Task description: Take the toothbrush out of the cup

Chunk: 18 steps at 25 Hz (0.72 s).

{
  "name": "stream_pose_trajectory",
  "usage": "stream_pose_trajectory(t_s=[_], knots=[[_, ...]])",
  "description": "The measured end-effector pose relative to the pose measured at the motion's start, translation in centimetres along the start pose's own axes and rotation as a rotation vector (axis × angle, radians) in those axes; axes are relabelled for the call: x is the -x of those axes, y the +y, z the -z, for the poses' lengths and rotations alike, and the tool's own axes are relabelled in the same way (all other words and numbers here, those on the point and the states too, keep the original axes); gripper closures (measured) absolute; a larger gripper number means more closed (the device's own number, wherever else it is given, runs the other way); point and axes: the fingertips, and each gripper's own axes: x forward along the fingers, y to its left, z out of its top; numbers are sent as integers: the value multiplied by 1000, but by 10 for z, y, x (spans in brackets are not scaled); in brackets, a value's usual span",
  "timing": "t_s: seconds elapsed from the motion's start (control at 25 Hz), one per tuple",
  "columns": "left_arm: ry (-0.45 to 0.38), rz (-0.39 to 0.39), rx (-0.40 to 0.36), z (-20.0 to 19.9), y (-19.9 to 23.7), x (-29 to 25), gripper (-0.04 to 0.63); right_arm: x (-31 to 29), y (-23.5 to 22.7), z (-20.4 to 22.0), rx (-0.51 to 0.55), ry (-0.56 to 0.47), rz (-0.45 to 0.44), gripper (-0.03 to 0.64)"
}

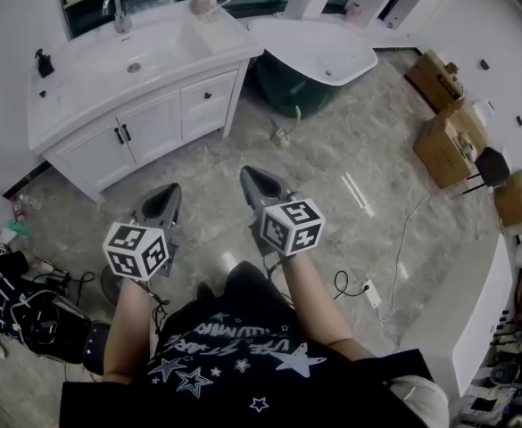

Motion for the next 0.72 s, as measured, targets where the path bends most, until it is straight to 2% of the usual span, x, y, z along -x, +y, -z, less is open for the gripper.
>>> stream_pose_trajectory(t_s=[0.28,0.48,0.72], knots=[[4,6,8,-6,8,-13,588,-10,-17,-5,-5,3,23,617],[18,-16,18,-4,27,-33,588,-40,-34,-1,-17,18,1,617],[31,-53,20,-20,57,-78,588,-92,-68,-17,-34,12,-53,617]])
